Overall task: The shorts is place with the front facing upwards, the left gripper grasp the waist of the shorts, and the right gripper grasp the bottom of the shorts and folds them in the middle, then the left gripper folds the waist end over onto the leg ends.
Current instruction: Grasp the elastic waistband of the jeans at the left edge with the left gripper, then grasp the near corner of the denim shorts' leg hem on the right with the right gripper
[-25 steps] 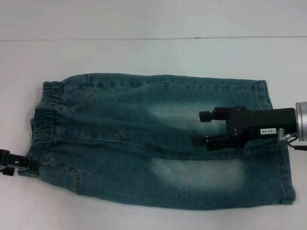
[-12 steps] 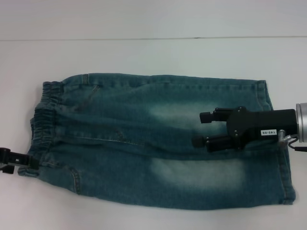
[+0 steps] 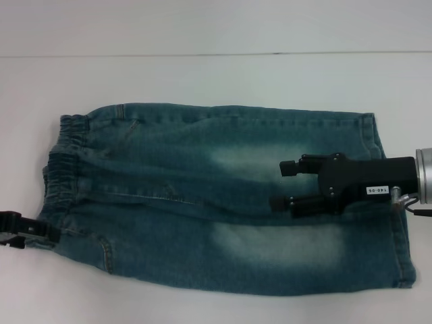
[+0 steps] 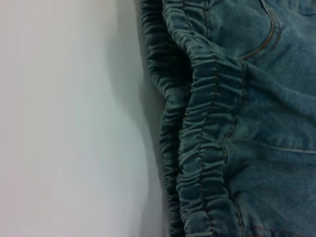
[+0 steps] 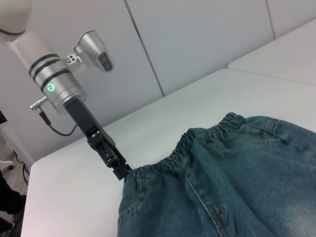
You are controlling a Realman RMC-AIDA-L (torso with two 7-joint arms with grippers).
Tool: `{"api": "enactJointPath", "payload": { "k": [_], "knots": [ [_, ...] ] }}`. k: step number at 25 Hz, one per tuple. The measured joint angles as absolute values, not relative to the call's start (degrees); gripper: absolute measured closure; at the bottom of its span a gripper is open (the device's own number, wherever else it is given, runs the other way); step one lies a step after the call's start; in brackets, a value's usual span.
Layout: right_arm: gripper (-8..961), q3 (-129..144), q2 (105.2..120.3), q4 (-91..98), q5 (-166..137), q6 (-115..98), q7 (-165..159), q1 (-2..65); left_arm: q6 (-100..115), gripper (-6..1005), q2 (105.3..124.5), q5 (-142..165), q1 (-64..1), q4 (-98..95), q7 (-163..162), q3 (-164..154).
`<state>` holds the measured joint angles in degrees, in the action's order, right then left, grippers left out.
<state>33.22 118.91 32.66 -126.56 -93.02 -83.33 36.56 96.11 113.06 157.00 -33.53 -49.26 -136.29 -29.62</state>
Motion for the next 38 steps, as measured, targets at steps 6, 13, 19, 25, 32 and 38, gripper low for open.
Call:
{"api": "enactJointPath", "payload": {
  "k": [6, 13, 19, 25, 32, 38],
  "knots": [
    [13, 33.28, 118.91, 32.59, -126.60, -92.92, -83.32, 36.59, 96.00, 91, 113.29, 157.06, -34.24, -48.81, -136.32, -30.10],
    [13, 33.31, 118.91, 32.59, -126.56, -92.69, -83.24, 36.48, 96.54, 103, 113.48, 156.43, -34.75, -48.69, -136.30, -30.12],
    [13, 33.31, 118.91, 32.61, -126.60, -91.74, -83.23, 36.42, 96.06, 208, 113.47, 156.72, -34.77, -48.69, -135.92, -30.15],
    [13, 33.31, 118.91, 32.61, -126.64, -91.49, -83.23, 36.65, 95.55, 374, 113.63, 156.65, -34.51, -48.68, -135.23, -30.75],
    [14, 33.31, 118.91, 32.61, -126.65, -90.98, -83.23, 36.74, 95.13, 543, 113.73, 156.37, -34.52, -48.69, -135.09, -30.94],
    [14, 33.31, 118.91, 32.61, -126.66, -90.37, -83.09, 36.74, 95.59, 824, 113.73, 156.01, -35.07, -48.69, -134.70, -30.94]
  ]
}}
